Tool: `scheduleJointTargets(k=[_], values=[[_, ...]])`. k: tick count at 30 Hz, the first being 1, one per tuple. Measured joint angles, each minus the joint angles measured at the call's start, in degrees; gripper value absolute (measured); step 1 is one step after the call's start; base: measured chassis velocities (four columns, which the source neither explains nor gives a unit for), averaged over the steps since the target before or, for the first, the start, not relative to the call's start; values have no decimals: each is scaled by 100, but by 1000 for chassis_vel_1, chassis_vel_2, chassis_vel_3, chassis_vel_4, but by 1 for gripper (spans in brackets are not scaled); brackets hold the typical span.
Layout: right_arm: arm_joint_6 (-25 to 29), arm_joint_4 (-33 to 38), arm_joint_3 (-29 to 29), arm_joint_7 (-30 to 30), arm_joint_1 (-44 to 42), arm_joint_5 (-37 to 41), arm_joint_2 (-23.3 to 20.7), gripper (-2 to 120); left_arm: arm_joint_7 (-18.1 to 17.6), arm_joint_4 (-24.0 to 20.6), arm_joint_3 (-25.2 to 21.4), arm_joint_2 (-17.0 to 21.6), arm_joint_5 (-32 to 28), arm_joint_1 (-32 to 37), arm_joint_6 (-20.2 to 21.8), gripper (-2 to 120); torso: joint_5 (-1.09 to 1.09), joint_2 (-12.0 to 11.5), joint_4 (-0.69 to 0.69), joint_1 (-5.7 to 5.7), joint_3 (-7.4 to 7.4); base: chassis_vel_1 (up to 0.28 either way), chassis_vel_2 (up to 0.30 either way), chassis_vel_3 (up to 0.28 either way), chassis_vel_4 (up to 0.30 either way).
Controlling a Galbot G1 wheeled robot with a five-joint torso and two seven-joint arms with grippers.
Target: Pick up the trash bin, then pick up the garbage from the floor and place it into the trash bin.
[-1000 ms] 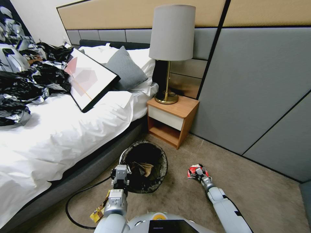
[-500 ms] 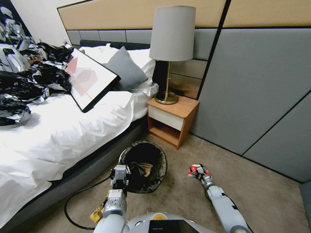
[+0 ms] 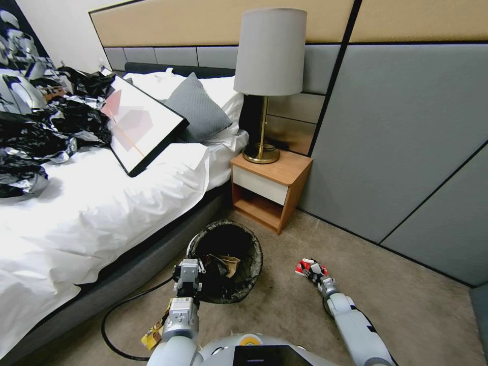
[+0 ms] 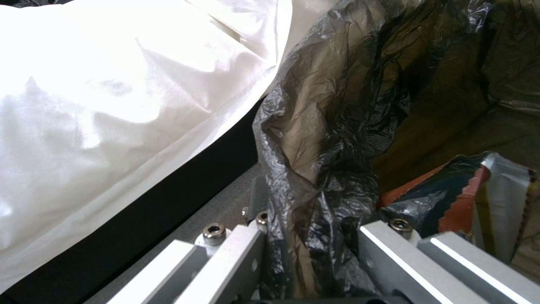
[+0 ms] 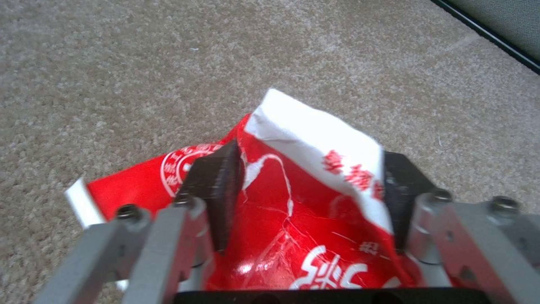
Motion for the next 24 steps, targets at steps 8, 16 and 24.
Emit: scheduleJointTargets(k=[8,16,24], values=[[30,107,0,2,-62,-5,4,25,0,27,39,1,2,-2,-2,0,1,0,0,0,0,0,0,0,0],[48,256,-19,11,-106,-11,-8,6,0,28,41,17,7,0,-3,0,3,-1,2,1,1,0,0,0,0],[52,726,-49,101,-313,167,-6,1,2,29,80,34,9,-15,-5,0,1,-1,1,1,0,0,0,0,0]])
